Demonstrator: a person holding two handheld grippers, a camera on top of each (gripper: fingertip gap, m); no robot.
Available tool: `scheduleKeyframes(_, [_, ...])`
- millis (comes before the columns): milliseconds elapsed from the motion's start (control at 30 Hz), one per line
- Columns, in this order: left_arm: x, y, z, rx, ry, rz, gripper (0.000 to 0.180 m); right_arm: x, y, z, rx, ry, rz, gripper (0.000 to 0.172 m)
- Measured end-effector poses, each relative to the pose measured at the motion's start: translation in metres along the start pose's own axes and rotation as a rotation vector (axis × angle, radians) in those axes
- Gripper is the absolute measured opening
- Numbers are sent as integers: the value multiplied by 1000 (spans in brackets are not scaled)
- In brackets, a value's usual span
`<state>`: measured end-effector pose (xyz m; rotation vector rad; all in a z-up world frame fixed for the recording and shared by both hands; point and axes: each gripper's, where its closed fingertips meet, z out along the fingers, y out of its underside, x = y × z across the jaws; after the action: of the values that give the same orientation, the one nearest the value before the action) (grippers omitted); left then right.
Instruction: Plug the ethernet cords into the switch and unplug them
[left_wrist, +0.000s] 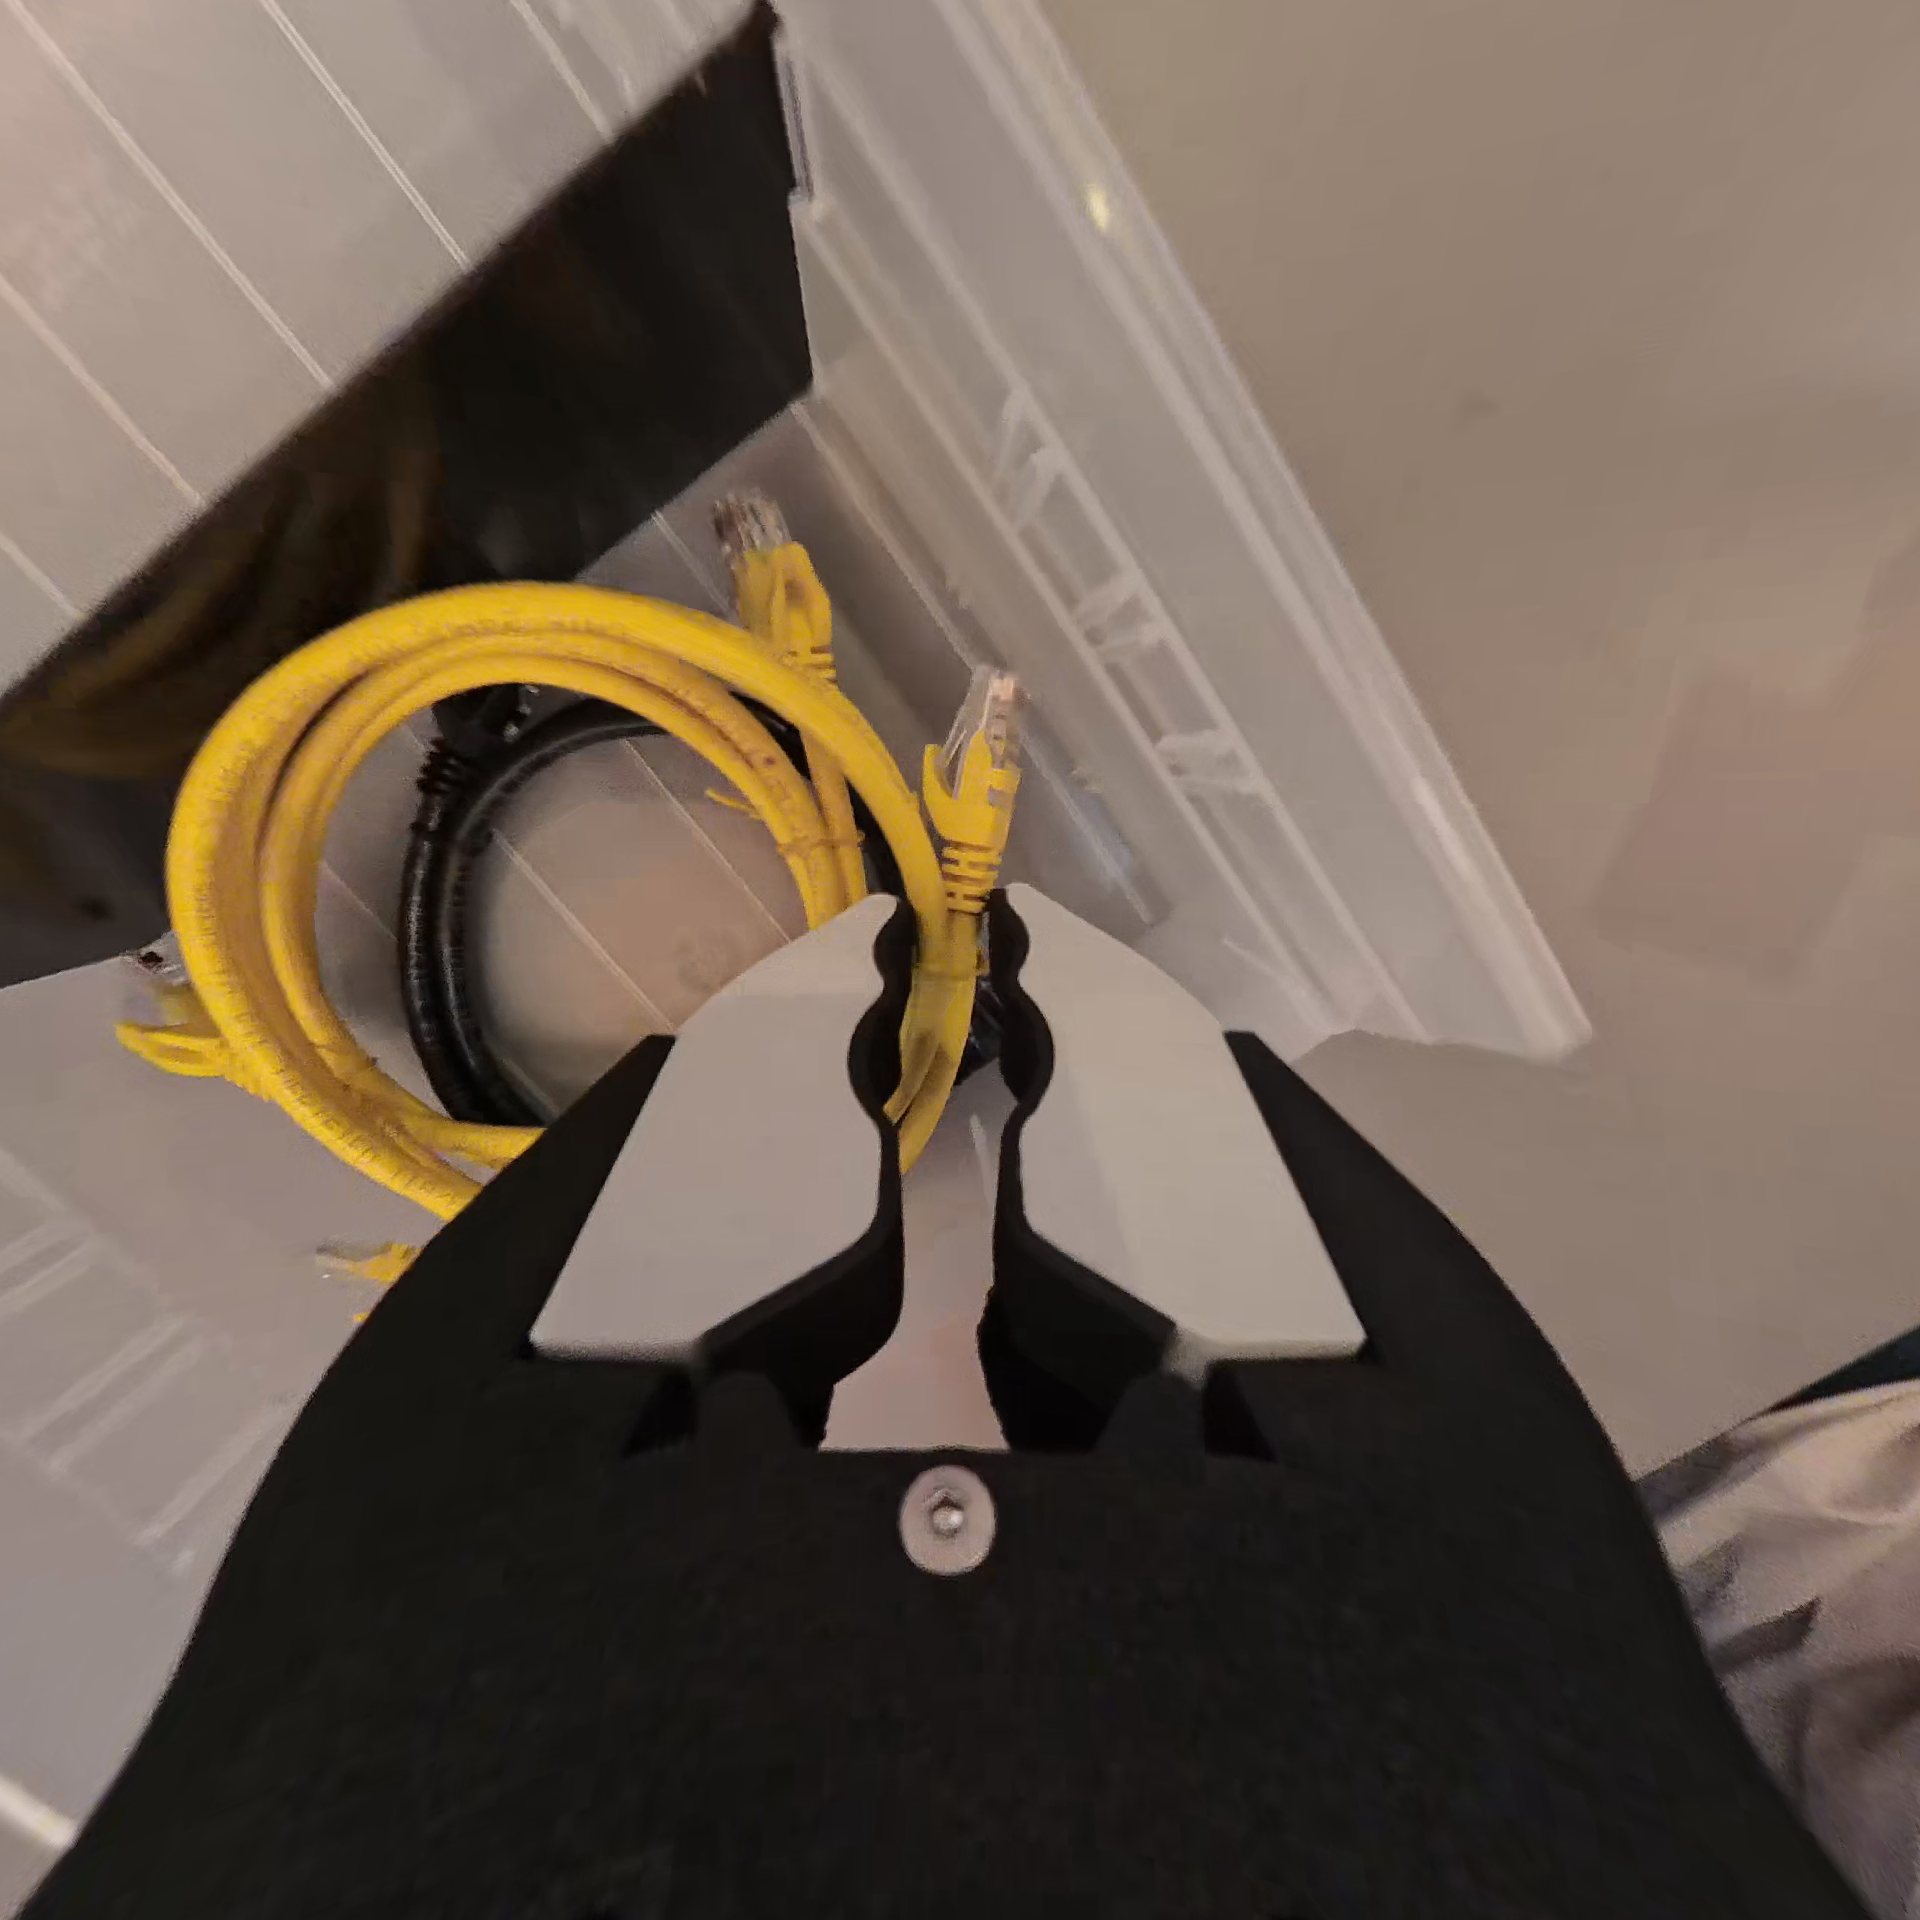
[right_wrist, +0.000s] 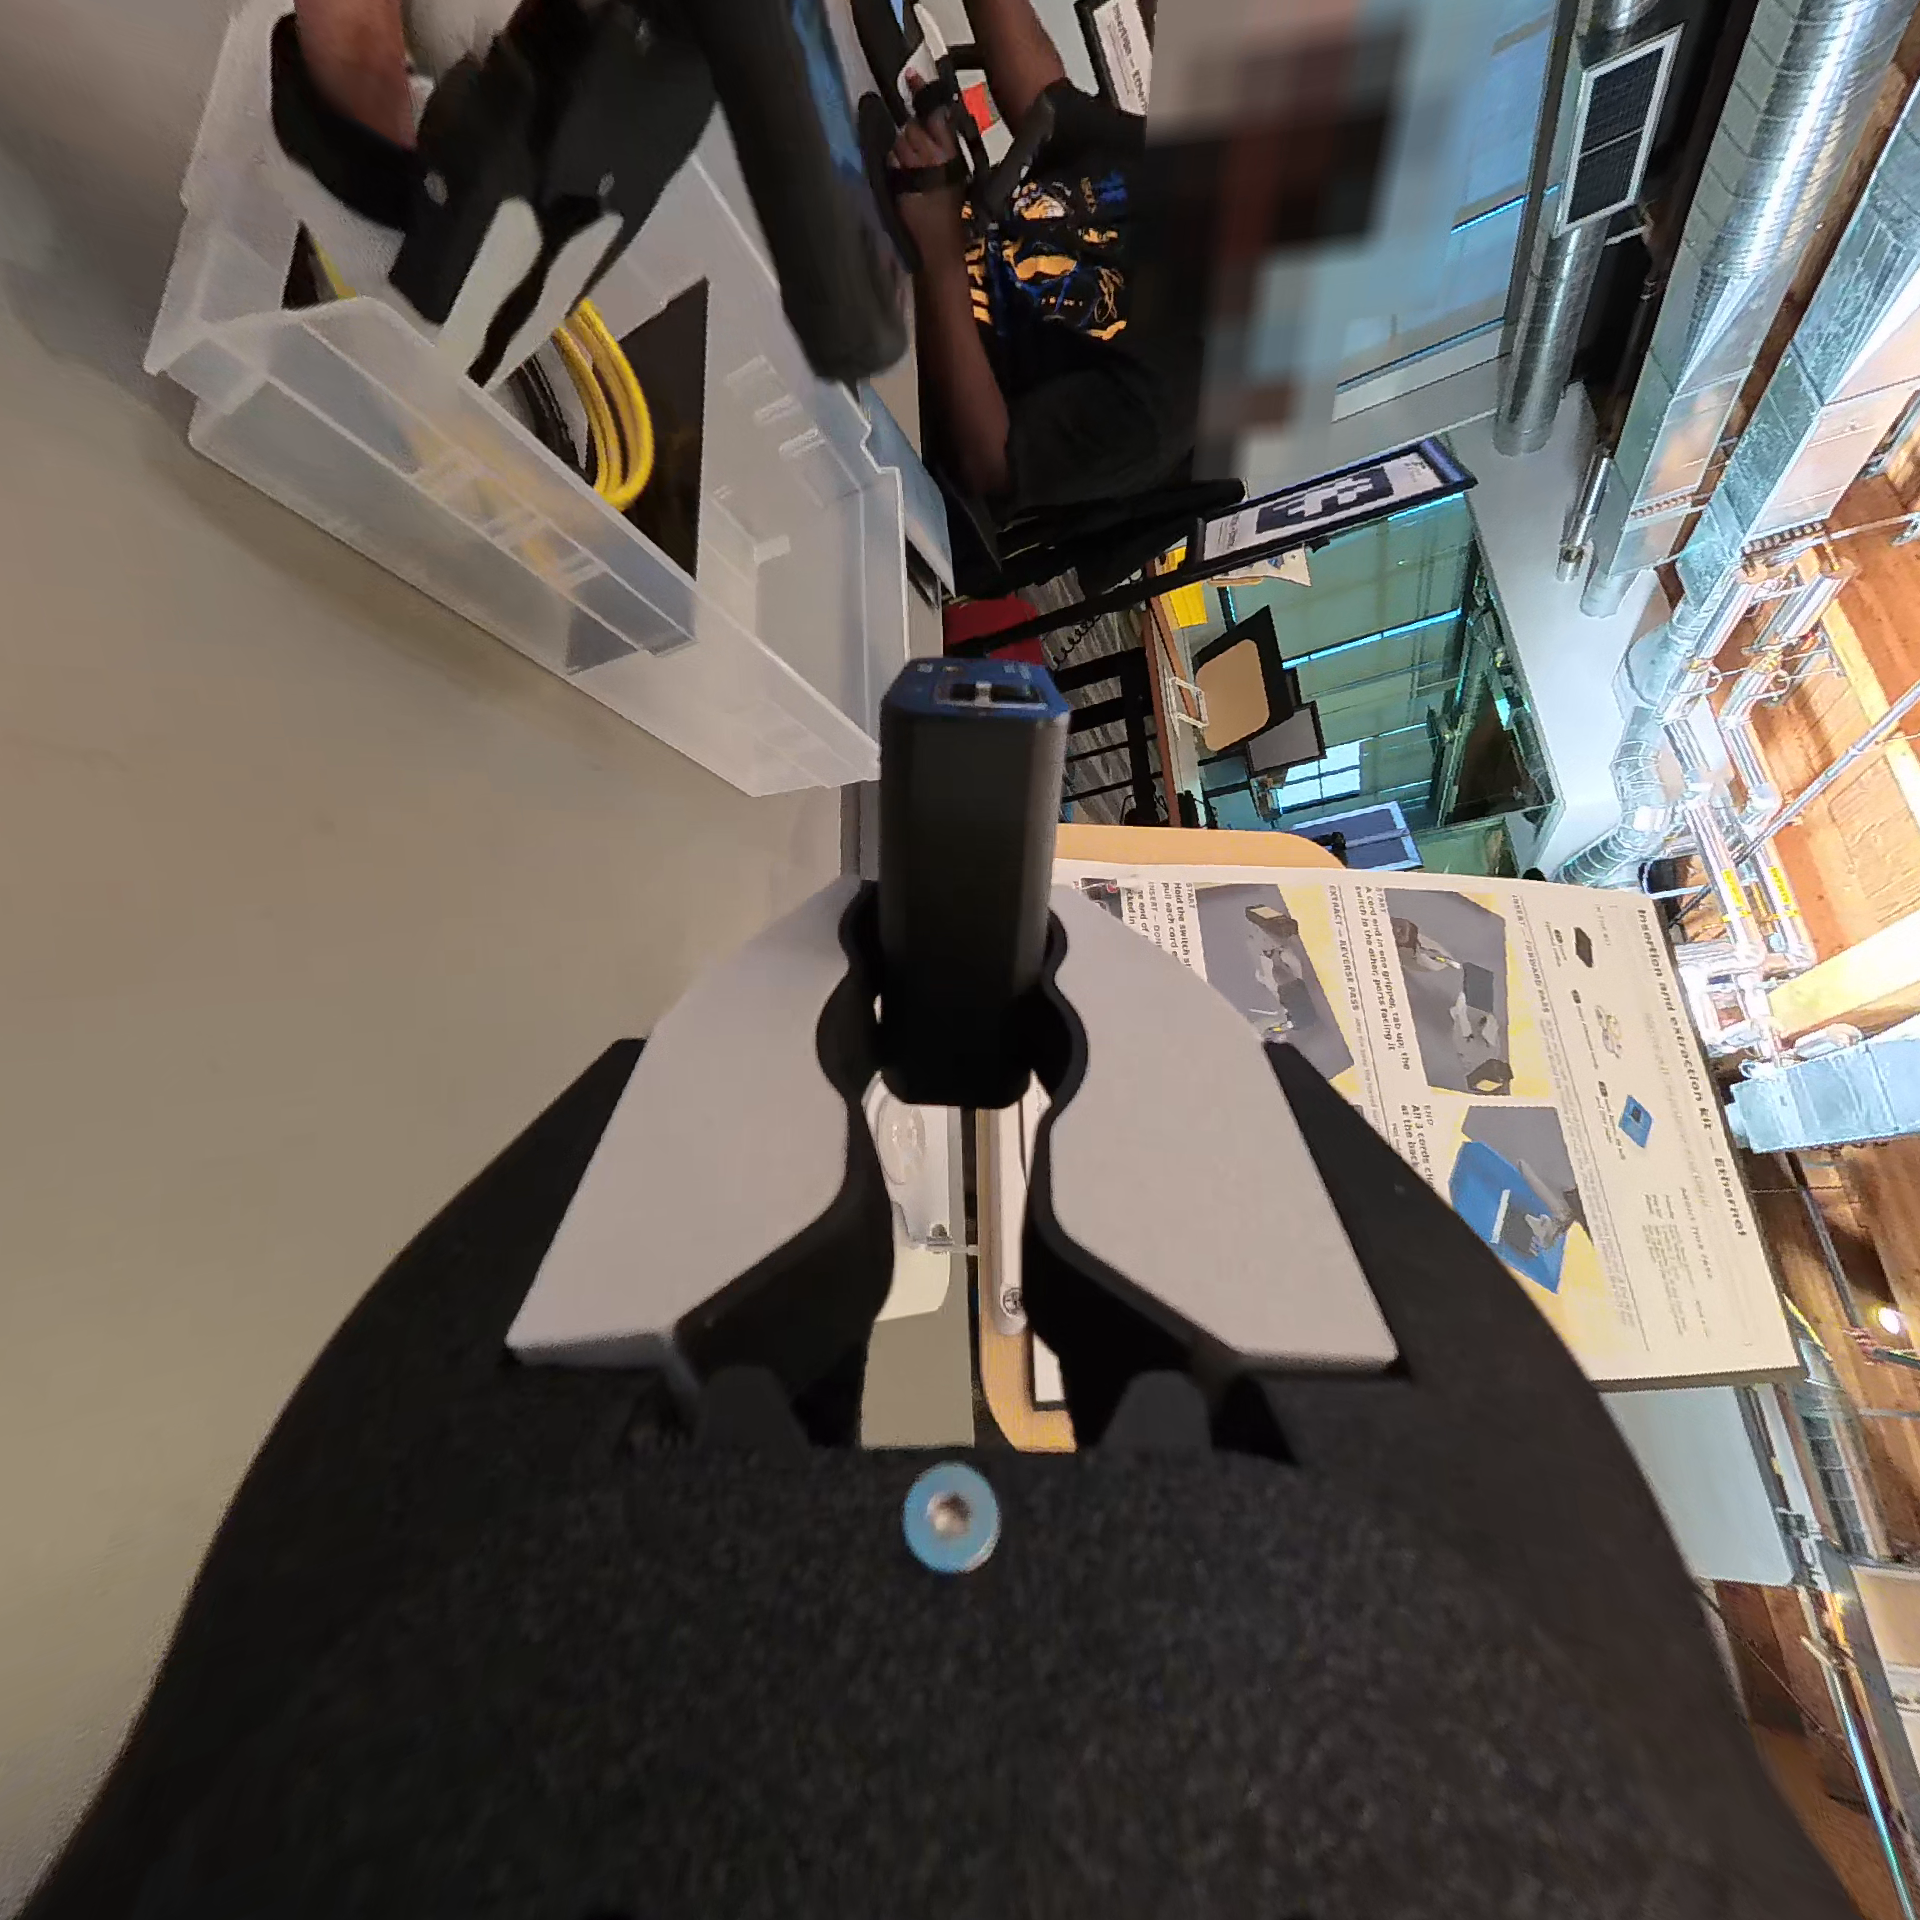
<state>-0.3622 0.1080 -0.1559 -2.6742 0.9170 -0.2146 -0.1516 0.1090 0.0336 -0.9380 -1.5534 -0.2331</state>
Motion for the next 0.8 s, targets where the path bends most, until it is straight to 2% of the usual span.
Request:
scheduleKeyframes(33, [0, -2, -9, 57, 12, -8, 14, 0, 0, 0, 3, -1, 5, 25])
scheduleKeyframes(167, [19, -6, -70, 342, 148, -24, 13, 1, 0, 1, 20, -7, 34, 25])
scheduleKeyframes(300, [80, -8, -147, 613, 417, 44, 13, 3, 3, 1, 7, 2, 27, 25])
scheduleKeyframes(367, [112, -7, -175, 698, 534, 82, 13, 5, 3, -1, 9, 8, 32, 25])
scheduleKeyframes(467, [148, -6, -196, 770, 634, 146, 13, 8, 2, -4, 10, 17, 28, 25])
scheduleKeyframes(533, [154, -6, -188, 749, 557, 161, 13, 10, 1, -6, 10, 21, 28, 25])
scheduleKeyframes(600, [155, -9, -174, 732, 408, 194, 13, 12, 2, -8, 10, 29, 27, 25])
scheduleKeyframes(700, [143, -13, -147, 665, -2, 287, 13, 13, 1, -9, 22, 31, 36, 25])
scheduleKeyframes(800, [125, -26, -145, 618, -412, 396, 13, 8, -1, -7, 32, 13, 30, 25])
